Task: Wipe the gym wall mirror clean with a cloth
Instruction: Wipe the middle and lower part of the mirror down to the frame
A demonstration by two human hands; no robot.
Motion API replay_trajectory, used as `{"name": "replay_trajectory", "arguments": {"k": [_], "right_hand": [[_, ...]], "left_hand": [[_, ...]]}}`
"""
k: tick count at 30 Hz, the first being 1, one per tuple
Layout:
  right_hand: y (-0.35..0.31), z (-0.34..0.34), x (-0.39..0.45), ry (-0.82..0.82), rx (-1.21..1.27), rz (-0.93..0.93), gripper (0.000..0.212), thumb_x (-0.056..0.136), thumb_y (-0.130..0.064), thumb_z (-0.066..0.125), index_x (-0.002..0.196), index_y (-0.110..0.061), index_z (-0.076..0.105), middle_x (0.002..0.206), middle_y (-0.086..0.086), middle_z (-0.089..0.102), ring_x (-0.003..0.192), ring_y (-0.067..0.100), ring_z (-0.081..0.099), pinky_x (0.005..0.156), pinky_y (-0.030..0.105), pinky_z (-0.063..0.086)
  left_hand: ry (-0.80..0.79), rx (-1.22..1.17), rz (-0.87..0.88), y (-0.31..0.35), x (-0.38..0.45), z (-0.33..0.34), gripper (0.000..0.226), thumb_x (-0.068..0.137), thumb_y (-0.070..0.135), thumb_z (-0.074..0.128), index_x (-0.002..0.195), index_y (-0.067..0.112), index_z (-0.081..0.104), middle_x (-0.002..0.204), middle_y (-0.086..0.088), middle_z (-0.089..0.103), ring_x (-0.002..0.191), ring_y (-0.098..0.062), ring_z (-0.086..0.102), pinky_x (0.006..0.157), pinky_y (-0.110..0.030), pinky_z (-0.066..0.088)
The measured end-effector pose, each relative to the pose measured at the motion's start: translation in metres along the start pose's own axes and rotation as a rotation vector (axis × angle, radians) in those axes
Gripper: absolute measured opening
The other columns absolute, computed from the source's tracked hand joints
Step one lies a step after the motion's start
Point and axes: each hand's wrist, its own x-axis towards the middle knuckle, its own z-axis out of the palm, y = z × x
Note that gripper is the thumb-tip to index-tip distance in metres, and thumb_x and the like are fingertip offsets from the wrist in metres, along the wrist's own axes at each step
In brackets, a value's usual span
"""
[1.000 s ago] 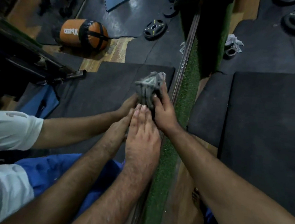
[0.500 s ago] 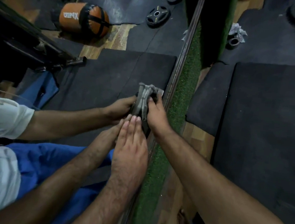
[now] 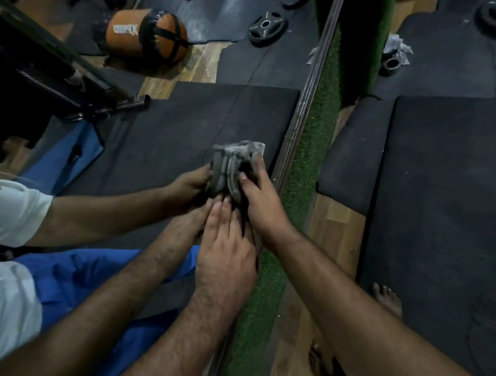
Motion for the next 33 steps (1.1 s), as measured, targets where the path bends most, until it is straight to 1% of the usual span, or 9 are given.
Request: {"name": "replay_trajectory", "arguments": {"k": [2, 5, 8, 13, 18, 23, 28, 30, 33], "right_hand": [[0.019, 0.003, -0.015, 0.009, -0.112, -0.034, 0.069, 0.101, -0.034, 0.052, 0.164, -0.025, 0.027, 0.170, 0.000, 0.030, 0.155, 0.013, 0.030, 0.127, 0.033, 0.025], [0.068, -0.002, -0.006, 0.129, -0.096, 0.184, 0.075, 0.090, -0.056, 0.047, 0.161, -0.031, 0.037, 0.155, 0.010, 0.053, 0.142, 0.028, 0.052, 0.122, 0.047, 0.038], [0.058, 0.012, -0.014, 0.135, -0.026, 0.228, 0.054, 0.106, -0.039, 0.048, 0.158, -0.028, 0.041, 0.139, 0.014, 0.065, 0.127, 0.030, 0.063, 0.115, 0.052, 0.046], [0.046, 0.042, -0.060, 0.067, -0.057, -0.059, 0.070, 0.097, -0.044, 0.056, 0.161, -0.040, 0.029, 0.166, 0.000, 0.039, 0.151, 0.016, 0.040, 0.125, 0.038, 0.033], [0.077, 0.029, -0.068, 0.152, -0.056, 0.188, 0.061, 0.103, -0.043, 0.053, 0.161, -0.036, 0.035, 0.148, 0.013, 0.059, 0.133, 0.028, 0.059, 0.115, 0.050, 0.047], [0.066, 0.049, -0.097, 0.042, -0.068, -0.051, 0.070, 0.099, -0.033, 0.057, 0.163, -0.025, 0.031, 0.164, 0.008, 0.042, 0.151, 0.023, 0.040, 0.126, 0.043, 0.033], [0.107, 0.043, -0.101, 0.157, -0.025, 0.134, 0.061, 0.106, -0.035, 0.051, 0.163, -0.029, 0.032, 0.155, 0.011, 0.052, 0.141, 0.027, 0.051, 0.122, 0.049, 0.038], [0.100, 0.049, -0.100, 0.174, -0.023, 0.198, 0.063, 0.103, -0.040, 0.051, 0.162, -0.029, 0.033, 0.150, 0.011, 0.057, 0.136, 0.028, 0.055, 0.119, 0.050, 0.041], [0.077, 0.067, -0.124, 0.105, -0.069, 0.006, 0.067, 0.102, -0.039, 0.051, 0.164, -0.030, 0.029, 0.164, 0.003, 0.041, 0.147, 0.019, 0.043, 0.124, 0.040, 0.036]], "left_hand": [[0.016, -0.018, -0.003, -0.002, -0.009, 0.007, 0.065, 0.106, 0.036, 0.025, 0.158, 0.000, 0.011, 0.166, -0.024, 0.005, 0.153, -0.042, -0.014, 0.115, -0.054, -0.027], [0.033, -0.032, -0.006, 0.002, -0.030, 0.020, 0.066, 0.106, 0.030, 0.023, 0.157, -0.006, 0.001, 0.164, -0.029, -0.006, 0.151, -0.043, -0.017, 0.112, -0.054, -0.030], [0.022, -0.040, -0.005, 0.003, -0.056, 0.037, 0.066, 0.107, 0.031, 0.023, 0.156, -0.006, 0.000, 0.163, -0.031, -0.010, 0.150, -0.045, -0.020, 0.109, -0.054, -0.035], [-0.014, 0.001, 0.024, -0.003, -0.091, 0.060, 0.065, 0.106, 0.034, 0.024, 0.158, -0.002, 0.007, 0.165, -0.028, -0.002, 0.150, -0.047, -0.019, 0.114, -0.056, -0.028], [0.042, 0.042, 0.007, -0.002, -0.114, 0.074, 0.067, 0.107, 0.030, 0.020, 0.154, -0.011, -0.004, 0.159, -0.036, -0.020, 0.145, -0.050, -0.028, 0.109, -0.057, -0.031], [-0.029, 0.085, 0.029, 0.001, -0.135, 0.087, 0.067, 0.106, 0.041, 0.030, 0.156, -0.002, 0.019, 0.163, -0.032, -0.008, 0.147, -0.049, -0.024, 0.111, -0.060, -0.029], [-0.015, 0.145, -0.013, 0.001, -0.151, 0.099, 0.079, 0.107, 0.039, 0.025, 0.151, -0.014, -0.015, 0.154, -0.036, -0.030, 0.141, -0.050, -0.035, 0.105, -0.058, -0.034], [-0.033, 0.155, 0.008, 0.000, -0.156, 0.100, 0.073, 0.108, 0.037, 0.020, 0.152, -0.012, -0.013, 0.155, -0.036, -0.028, 0.143, -0.049, -0.033, 0.106, -0.058, -0.033], [-0.080, 0.195, 0.057, -0.001, -0.164, 0.097, 0.067, 0.109, 0.037, 0.016, 0.153, -0.011, 0.002, 0.162, -0.034, -0.009, 0.147, -0.050, -0.024, 0.111, -0.059, -0.029]]}}
